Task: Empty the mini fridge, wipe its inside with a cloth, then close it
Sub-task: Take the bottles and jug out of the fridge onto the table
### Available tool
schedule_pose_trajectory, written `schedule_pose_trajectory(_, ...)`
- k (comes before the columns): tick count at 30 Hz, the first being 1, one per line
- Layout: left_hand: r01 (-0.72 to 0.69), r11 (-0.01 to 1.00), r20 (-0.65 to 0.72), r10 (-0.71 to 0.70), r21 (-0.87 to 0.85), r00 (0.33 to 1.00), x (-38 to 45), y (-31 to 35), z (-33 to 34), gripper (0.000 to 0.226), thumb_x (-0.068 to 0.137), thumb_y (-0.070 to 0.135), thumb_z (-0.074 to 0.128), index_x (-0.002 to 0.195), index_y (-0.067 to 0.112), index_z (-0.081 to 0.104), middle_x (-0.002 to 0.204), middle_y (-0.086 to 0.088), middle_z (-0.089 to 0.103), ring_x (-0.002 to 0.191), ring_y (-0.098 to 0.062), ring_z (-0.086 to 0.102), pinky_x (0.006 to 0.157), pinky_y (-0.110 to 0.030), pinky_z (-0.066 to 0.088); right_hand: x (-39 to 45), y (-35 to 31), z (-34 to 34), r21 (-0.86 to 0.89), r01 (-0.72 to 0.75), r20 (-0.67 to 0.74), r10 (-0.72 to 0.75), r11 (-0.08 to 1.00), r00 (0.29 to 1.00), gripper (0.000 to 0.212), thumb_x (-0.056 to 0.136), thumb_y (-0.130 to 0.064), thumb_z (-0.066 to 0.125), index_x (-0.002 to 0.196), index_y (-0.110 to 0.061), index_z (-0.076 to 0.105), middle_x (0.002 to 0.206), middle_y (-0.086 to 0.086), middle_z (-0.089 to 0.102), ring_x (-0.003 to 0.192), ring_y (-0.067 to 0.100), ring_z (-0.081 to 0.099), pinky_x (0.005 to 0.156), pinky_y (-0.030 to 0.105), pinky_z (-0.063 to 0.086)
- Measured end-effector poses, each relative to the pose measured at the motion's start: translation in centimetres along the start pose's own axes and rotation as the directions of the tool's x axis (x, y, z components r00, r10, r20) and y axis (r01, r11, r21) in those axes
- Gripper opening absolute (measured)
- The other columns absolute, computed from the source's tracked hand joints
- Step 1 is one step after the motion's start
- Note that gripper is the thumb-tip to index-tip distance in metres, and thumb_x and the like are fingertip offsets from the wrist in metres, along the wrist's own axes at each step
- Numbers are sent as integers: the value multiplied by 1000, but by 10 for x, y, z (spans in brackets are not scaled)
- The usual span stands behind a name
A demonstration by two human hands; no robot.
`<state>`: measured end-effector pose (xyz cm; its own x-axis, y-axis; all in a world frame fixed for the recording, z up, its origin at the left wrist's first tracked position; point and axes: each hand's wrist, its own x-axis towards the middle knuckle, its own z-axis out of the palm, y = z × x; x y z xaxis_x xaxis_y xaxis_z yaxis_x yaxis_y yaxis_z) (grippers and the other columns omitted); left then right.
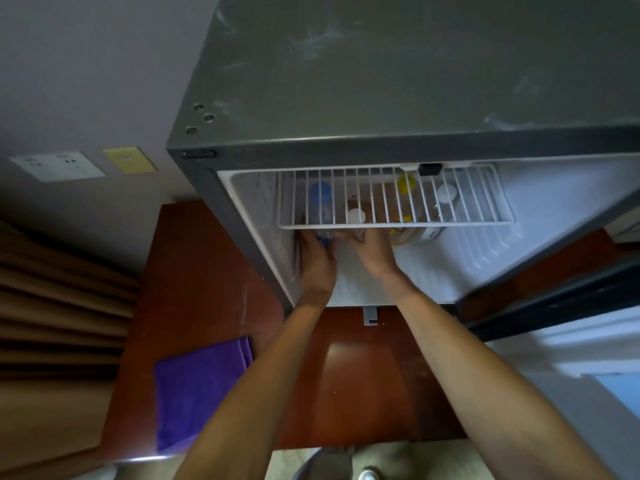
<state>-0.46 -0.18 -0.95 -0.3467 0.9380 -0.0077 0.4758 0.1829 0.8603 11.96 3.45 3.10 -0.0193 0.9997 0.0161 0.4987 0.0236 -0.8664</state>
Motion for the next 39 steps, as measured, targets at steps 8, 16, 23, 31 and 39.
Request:
schedule_pose_trajectory(8,64,982,149,-37,-178,988,-57,10,-33,83,100,40,77,164,15,29,165,-9,47,151,-24,49,126,-41,42,-44,16,-26,146,67,-47,-61,987,997,45,103,-58,58,132,-24,56,135,3,59,131,22,57,119,55,40)
schedule_pose_trajectory(16,242,898,233,-163,-368,959,-130,3,-47,39,107,42,66,138,30,47,127,12,67,114,-4,69,104,-29,52,-119,25,-49,586,-371,60,419,720,906,65,106,-65,40,152,-21,44,155,3,50,139,26,53,118,51,44)
schedule_pose_trajectory(23,327,880,272,-240,-345,932,-214,-8,-59,40,111,47,57,143,25,51,128,2,68,100,13,69,85,-11,55,-187,40,-21,553,-545,226,516,630,826,101,50,-69,97,123,-10,60,113,15,73,102,33,76,93,51,62)
schedule_pose_trajectory(31,398,830,195,-348,-390,917,-309,-38,-103,36,112,48,51,143,31,44,136,15,60,112,11,59,99,-26,48,-281,50,-3,329,-538,573,289,776,767,113,38,-64,104,135,-23,63,138,-1,69,130,17,64,116,46,49)
schedule_pose_trajectory(39,405,782,69,-425,-474,902,-322,-73,-160,15,113,35,56,128,33,58,120,14,65,110,12,64,88,-10,49,-301,9,39,281,-425,542,223,860,810,68,81,-70,76,127,-21,63,135,0,68,124,11,66,101,36,58)
